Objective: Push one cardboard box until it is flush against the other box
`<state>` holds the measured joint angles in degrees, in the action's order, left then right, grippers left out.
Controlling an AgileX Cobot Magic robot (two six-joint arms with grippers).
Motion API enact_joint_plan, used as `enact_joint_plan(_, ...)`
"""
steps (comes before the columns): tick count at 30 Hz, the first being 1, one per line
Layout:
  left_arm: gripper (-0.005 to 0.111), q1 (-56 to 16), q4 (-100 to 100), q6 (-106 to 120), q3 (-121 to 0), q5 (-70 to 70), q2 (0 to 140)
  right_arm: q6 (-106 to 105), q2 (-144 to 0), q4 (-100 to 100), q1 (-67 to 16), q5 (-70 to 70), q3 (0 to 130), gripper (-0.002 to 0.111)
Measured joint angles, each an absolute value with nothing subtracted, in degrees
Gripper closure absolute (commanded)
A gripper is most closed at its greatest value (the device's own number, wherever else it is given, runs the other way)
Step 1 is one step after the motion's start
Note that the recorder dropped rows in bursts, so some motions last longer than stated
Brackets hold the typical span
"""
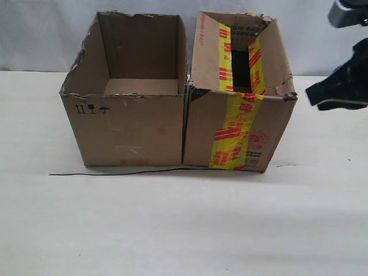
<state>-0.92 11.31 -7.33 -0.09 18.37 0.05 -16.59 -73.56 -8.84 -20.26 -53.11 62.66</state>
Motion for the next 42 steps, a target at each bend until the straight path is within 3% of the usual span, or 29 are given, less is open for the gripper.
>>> enact_joint_plan(6, 0.107, -0.92, 11.31, -7.33, -0.09, 18.37, 0.05, -18.0, -75.86, -4.48, -25.93, -50.58, 60.9, 0.108)
enact_joint_plan(23, 0.107, -0.92, 11.31, -7.33, -0.09, 18.37, 0.05, -7.11, -84.82, 5.57, -25.93, -39.07, 60.34, 0.108)
enact_joint_plan(42, 0.107, -0.92, 11.31, -7.33, -0.09, 18.37, 0.05, 2.48, -85.0, 14.3, -25.93, -39.54, 60.91, 0.108)
